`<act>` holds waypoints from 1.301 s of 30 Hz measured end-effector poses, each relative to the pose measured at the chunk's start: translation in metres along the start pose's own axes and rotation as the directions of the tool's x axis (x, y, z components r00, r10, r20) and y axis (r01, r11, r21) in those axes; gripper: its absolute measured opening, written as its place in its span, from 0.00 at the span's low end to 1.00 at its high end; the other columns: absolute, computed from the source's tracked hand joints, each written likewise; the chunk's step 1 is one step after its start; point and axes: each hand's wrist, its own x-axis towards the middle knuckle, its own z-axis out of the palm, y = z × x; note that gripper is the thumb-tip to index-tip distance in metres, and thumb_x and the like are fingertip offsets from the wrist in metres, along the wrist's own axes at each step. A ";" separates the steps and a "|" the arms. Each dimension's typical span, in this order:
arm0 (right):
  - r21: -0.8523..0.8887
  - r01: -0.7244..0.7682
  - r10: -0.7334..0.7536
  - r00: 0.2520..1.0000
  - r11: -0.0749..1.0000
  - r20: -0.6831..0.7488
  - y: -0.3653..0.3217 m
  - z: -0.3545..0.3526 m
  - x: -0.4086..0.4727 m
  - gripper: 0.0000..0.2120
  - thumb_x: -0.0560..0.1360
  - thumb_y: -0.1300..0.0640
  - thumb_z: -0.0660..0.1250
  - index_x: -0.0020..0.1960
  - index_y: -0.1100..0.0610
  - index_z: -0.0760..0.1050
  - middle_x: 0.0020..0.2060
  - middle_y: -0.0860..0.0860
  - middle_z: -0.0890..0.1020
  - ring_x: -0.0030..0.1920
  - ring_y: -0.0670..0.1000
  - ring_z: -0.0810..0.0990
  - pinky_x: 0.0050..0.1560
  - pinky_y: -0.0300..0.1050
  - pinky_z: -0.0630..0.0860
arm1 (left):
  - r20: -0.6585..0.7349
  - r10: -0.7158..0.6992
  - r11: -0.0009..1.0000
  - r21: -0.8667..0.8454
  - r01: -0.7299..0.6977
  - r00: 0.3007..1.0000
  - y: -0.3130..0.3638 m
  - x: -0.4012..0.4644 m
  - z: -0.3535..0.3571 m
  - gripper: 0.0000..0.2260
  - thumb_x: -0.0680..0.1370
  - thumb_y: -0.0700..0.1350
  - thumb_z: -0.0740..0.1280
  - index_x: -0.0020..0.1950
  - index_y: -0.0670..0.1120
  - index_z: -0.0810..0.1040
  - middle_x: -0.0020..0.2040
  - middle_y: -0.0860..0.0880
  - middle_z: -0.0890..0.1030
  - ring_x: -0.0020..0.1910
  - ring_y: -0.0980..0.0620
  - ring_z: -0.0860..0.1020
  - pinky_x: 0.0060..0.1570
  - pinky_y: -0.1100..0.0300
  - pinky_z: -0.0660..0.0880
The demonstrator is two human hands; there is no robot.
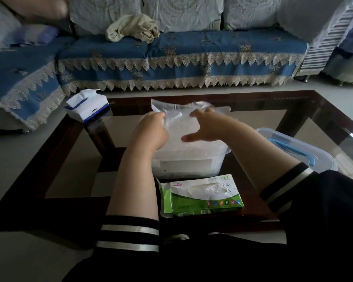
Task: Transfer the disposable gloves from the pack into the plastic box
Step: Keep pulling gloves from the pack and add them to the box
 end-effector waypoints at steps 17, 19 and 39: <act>0.217 0.019 -0.036 0.997 0.976 0.075 0.003 0.007 0.013 0.26 0.75 0.45 0.67 0.67 0.60 0.72 0.57 0.55 0.80 0.48 0.52 0.79 0.55 0.46 0.77 | 0.210 -0.305 0.866 0.467 0.178 0.929 -0.016 0.015 0.011 0.21 0.76 0.44 0.69 0.69 0.50 0.73 0.77 0.52 0.30 0.77 0.40 0.37 0.71 0.37 0.52; 0.410 0.045 0.027 0.985 0.911 -0.168 0.009 0.000 0.001 0.14 0.76 0.50 0.67 0.55 0.59 0.80 0.49 0.56 0.83 0.40 0.50 0.77 0.49 0.49 0.78 | 0.210 -0.304 0.862 0.475 0.174 0.929 -0.016 0.014 0.010 0.22 0.76 0.43 0.68 0.70 0.51 0.72 0.77 0.51 0.30 0.77 0.39 0.37 0.71 0.36 0.52; 0.141 0.119 -0.139 0.980 0.983 0.141 0.013 0.076 -0.093 0.17 0.71 0.45 0.72 0.58 0.46 0.78 0.59 0.51 0.71 0.62 0.53 0.68 0.61 0.46 0.68 | 0.560 0.128 0.918 0.245 -0.311 0.818 0.029 -0.082 0.018 0.24 0.71 0.53 0.75 0.65 0.48 0.76 0.60 0.51 0.79 0.58 0.50 0.77 0.59 0.52 0.75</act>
